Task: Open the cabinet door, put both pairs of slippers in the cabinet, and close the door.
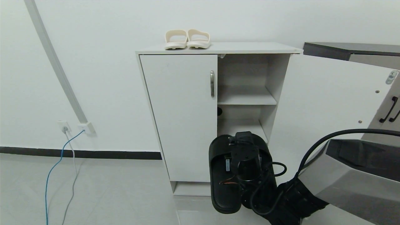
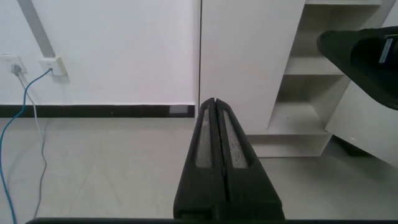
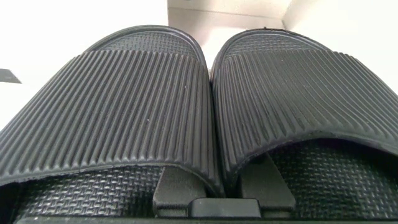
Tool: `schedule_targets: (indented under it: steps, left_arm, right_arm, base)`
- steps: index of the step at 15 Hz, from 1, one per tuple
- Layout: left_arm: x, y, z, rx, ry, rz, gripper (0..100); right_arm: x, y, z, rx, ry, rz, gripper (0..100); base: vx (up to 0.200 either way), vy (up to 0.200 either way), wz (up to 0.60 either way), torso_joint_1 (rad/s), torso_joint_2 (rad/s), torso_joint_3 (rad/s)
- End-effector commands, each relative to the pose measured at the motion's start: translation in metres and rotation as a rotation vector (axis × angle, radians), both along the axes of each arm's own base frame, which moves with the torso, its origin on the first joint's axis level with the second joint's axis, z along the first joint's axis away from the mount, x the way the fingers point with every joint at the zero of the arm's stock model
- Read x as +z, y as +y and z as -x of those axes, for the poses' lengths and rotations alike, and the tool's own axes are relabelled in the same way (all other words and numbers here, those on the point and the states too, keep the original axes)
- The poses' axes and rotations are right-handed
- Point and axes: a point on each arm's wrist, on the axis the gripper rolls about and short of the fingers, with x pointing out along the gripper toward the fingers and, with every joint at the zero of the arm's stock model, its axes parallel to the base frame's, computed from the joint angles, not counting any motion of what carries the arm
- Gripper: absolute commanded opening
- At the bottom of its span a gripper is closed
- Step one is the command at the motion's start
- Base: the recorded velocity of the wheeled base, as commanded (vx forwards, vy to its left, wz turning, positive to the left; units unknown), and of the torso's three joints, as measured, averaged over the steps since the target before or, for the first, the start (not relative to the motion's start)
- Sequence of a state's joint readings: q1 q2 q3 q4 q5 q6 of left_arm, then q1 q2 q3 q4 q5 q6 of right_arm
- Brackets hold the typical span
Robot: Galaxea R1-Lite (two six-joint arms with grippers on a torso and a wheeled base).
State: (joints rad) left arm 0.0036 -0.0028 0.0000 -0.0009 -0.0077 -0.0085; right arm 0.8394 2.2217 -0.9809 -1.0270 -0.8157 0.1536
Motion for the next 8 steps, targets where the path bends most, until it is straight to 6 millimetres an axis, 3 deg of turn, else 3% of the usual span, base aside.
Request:
schedule_targets:
  steps: [1,8]
  left_arm:
    - [0.000,0.000,0.000,0.001,0.002,0.001,0]
    - [0.000,0.000,0.000,0.001,0.002,-0.001,0]
  right_arm:
    - [-0.004,-0.003,-0.004,-0.013,0.007,0.008,0]
    - [-0.020,-0.004,-0.012,0.011,0.026,0.016,0]
  base:
    - [0.000,0.000,0.00,0.000,0.00,0.000]
    - [0.000,0.000,0.00,0.000,0.00,0.000]
